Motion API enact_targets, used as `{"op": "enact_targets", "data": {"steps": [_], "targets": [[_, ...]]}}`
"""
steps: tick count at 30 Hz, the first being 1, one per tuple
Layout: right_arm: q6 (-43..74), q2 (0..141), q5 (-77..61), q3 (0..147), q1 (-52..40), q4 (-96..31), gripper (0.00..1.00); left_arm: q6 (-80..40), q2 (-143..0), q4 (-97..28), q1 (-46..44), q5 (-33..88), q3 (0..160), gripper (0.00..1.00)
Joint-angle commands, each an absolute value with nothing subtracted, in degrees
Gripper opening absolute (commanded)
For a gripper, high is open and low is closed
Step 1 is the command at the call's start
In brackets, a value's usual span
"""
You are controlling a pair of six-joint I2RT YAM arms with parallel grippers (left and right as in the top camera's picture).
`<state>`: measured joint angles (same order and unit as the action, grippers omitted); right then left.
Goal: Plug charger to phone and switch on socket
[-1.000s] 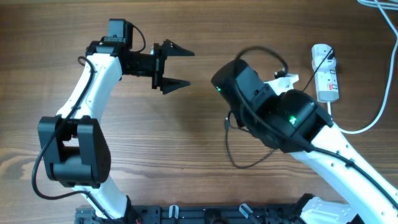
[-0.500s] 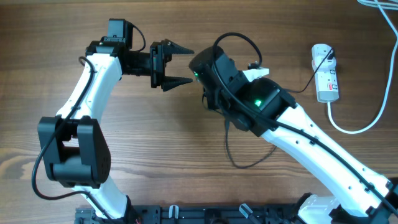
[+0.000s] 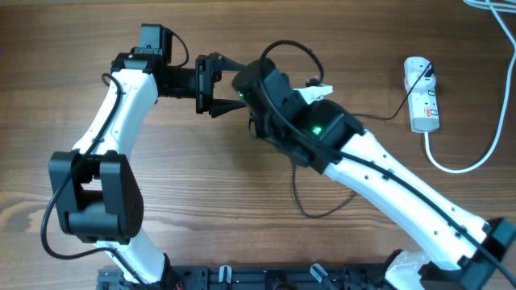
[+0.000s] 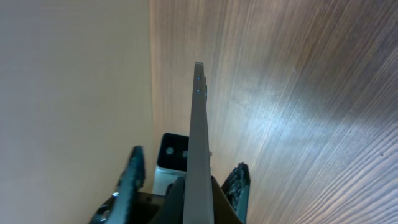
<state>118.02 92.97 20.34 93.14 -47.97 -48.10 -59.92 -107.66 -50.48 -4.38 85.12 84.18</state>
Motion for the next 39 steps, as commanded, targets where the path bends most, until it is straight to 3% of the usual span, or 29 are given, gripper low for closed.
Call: {"op": "enact_targets", "data": {"steps": [1,6,16,29,39], "targets": [[117.1,94.11,20.71,93.19,-48.21,-47.13,0.04,-60.9,-105.86,-50.33,-4.27,83.61,85.19,0.72],[116.99,94.19,20.88,93.19,-48.23,-46.96,0.04,-60.93,-105.86,-50.33,-4.27,80.29,85.19,0.64],[117.16,94.3,20.4,93.19,-48.38,-46.76,0.04,-63.53,-105.86,-50.3,-4.27,78.06,85.19,0.56],[118.63,94.41,18.52,93.19,-48.71,-46.76,0.04,-63.51,-105.86,-50.28,-5.41,77.84,85.19,0.58],[118.67,96.33,18.44,93.19,-48.8,-46.65,0.04,-63.55,-105.86,-50.3,-5.41,77.47,85.19,0.45]]}}
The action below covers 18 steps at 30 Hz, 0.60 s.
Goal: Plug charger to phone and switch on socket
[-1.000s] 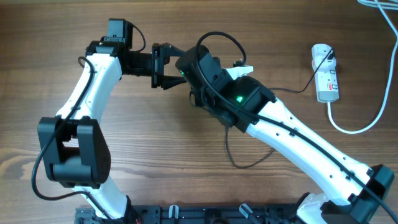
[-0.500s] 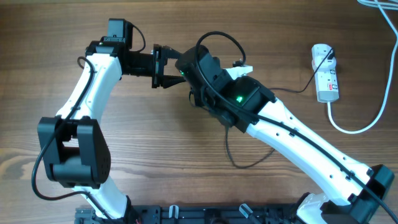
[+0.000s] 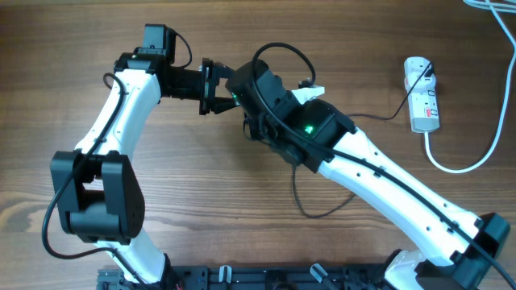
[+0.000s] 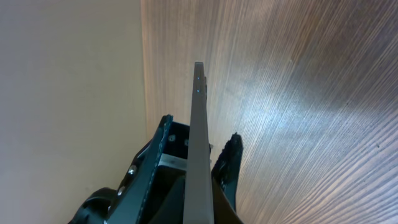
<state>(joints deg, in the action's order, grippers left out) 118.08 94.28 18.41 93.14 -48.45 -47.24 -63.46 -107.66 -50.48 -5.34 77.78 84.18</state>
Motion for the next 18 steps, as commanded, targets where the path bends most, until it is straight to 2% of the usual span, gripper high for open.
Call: {"op": "enact_targets", "data": {"steps": [1,3,18], "targets": [[118.67,96.71,18.33,93.19,-48.8,-46.65,0.04,-63.55,-105.86,-50.3,-5.41,77.47,85.19,0.44],[118.67,97.19,18.31,93.19,-48.82,-46.39,0.04,-63.53,-105.86,-50.3,-5.41,77.45,85.19,0.4],[118.69,97.3,20.08,93.19,-48.8,-44.58,0.04,-63.53,-105.86,-50.3,-5.39,77.38,85.19,0.4]]}}
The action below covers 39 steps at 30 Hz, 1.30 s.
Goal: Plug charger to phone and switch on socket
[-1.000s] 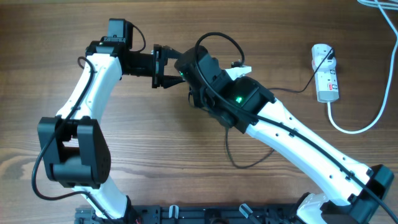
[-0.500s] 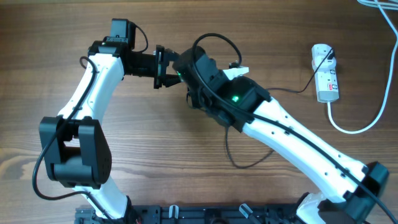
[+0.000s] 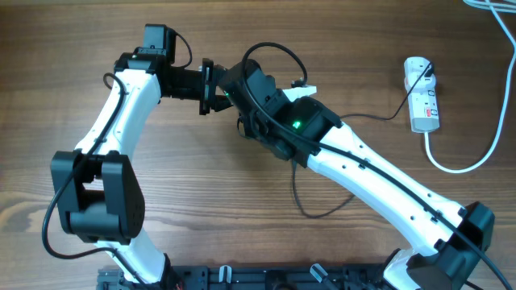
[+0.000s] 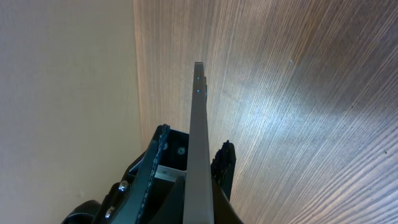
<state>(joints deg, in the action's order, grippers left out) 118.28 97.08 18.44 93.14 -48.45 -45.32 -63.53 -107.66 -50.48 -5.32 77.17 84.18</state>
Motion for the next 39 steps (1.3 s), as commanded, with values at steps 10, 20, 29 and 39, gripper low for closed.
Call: {"op": "enact_targets", "data": {"steps": [10,20,29,39], "targets": [[118.67,97.27,22.02,93.19,-48.8,-43.7,0.04,-63.53,-105.86,-50.3,-5.39,76.12,85.19,0.39],[118.65,97.17,22.48,93.19,-48.8,-43.7,0.04,-63.66,-105.86,-50.3,-5.34,75.07,85.19,0.34],[118.52,97.17,22.44,93.19,-48.8,-43.68,0.04,-63.96,-105.86,-50.3,-5.34,75.09,85.19,0.2],[116.22,96.84,24.08,93.19,-48.8,-43.77,0.2,-63.94,-105.86,-50.3,-5.34,73.95,85.19,0.04]]}}
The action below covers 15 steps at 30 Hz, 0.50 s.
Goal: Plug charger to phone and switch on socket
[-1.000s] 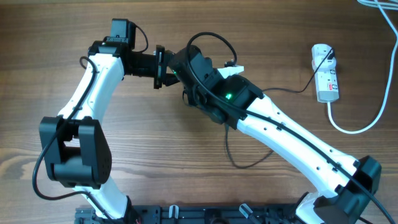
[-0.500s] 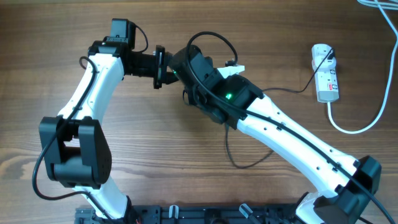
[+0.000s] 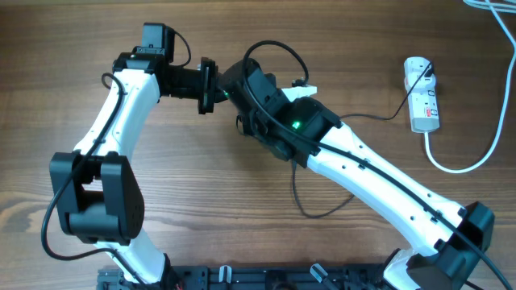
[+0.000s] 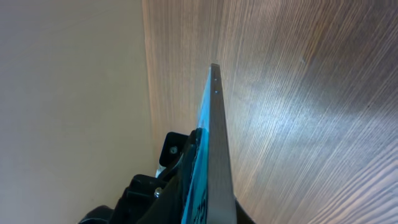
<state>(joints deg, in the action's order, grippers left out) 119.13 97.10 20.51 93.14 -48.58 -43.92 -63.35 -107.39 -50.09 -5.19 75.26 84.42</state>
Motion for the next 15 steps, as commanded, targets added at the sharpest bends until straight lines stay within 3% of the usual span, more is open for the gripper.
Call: {"op": "enact_targets", "data": {"steps": [1,6,7,11,15], "targets": [[113.84,96.36,25.76,93.19,-48.8,-43.72,0.37,-63.94,-105.86,-50.3,-5.34,72.36,85.19,0.04],[106.32,93.32,30.79,93.19,-48.6,-44.29,0.95,-63.9,-105.86,-50.26,-5.34,66.98,85.19,0.04],[105.51,92.38,31.42,93.19,-48.36,-45.1,0.99,-63.86,-105.86,-50.13,-5.34,64.79,85.19,0.04],[100.09,87.37,31.79,93.19,-45.67,-50.54,1.0,-60.51,-105.86,-49.87,-5.34,56.31,85.19,0.04],[77.36,83.05,31.38,93.19,-40.38,-53.91,1.0,-53.3,-105.86,-49.89,-5.34,52.34,85.19,0.04]]}}
